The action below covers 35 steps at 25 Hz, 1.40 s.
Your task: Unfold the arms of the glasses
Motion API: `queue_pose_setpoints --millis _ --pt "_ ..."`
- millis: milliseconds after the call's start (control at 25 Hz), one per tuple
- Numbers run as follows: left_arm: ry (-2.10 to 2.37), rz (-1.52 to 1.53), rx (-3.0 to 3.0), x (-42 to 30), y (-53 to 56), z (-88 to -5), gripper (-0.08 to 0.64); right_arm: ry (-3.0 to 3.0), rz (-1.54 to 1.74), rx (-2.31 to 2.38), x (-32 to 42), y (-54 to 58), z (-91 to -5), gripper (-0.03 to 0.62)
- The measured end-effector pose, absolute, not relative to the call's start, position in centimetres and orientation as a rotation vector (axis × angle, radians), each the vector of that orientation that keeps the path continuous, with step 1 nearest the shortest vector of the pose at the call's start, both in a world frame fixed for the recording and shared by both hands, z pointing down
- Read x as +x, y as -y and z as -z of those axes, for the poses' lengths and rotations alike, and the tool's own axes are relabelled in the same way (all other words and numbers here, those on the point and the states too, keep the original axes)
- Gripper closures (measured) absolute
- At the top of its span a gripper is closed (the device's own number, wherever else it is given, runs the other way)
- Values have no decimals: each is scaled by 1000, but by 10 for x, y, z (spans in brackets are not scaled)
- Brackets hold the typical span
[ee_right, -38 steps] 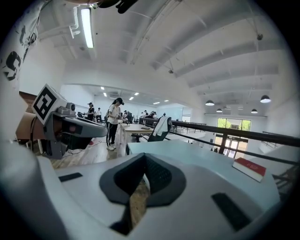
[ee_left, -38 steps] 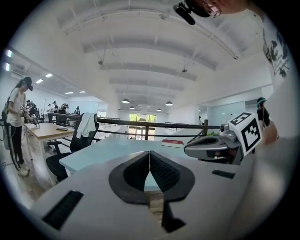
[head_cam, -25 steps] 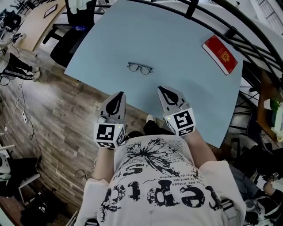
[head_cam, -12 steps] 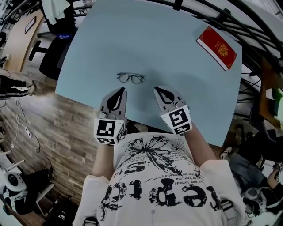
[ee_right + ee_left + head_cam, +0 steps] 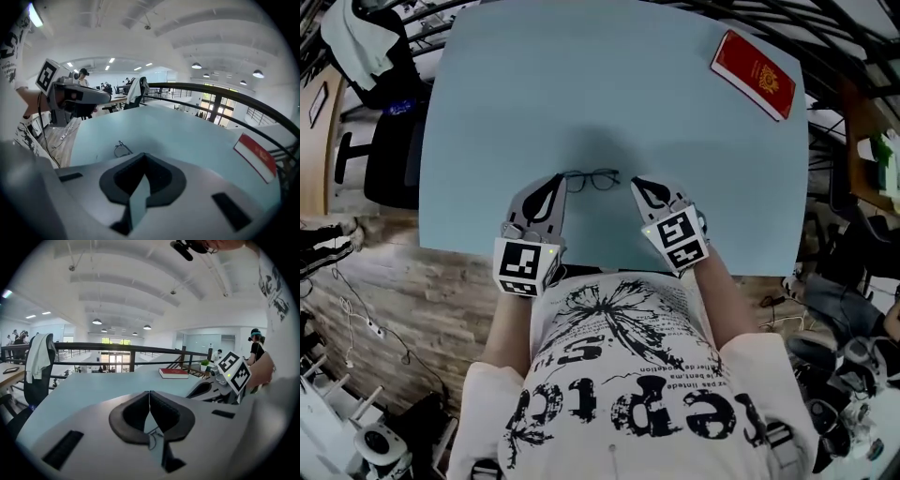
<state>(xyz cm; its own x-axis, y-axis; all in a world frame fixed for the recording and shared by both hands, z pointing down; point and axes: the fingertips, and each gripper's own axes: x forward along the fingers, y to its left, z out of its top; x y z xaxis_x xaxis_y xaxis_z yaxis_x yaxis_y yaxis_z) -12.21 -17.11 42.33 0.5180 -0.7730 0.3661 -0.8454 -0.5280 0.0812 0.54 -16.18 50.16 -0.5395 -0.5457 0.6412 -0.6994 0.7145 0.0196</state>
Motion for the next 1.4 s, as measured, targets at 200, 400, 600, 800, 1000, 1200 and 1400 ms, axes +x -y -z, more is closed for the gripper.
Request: queue_pose_setpoints --millis 200,400,600,800,1000,1200,1400 --pt "1243 -489 2550 -137 182 -450 541 2114 -298 857 -1 171 -535 580" --pt "1180 -544 2555 -142 184 -474 541 2002 -189 706 -4 176 -565 570" --pt "1169 -554 2519 -146 187 -488 541 1923 -68 497 -7 177 -585 522" --pt "1149 -546 2504 -149 186 -493 541 1895 -58 364 -14 180 -590 512" --pt "1133 -557 2500 -148 183 -495 541 1851 -33 208 -20 176 -600 512" --pt "1135 -584 2486 -150 180 -499 541 1823 -1 125 -24 177 -606 528" --pt "1064 -676 2509 -145 172 -509 541 1834 -6 67 -30 169 -608 557"
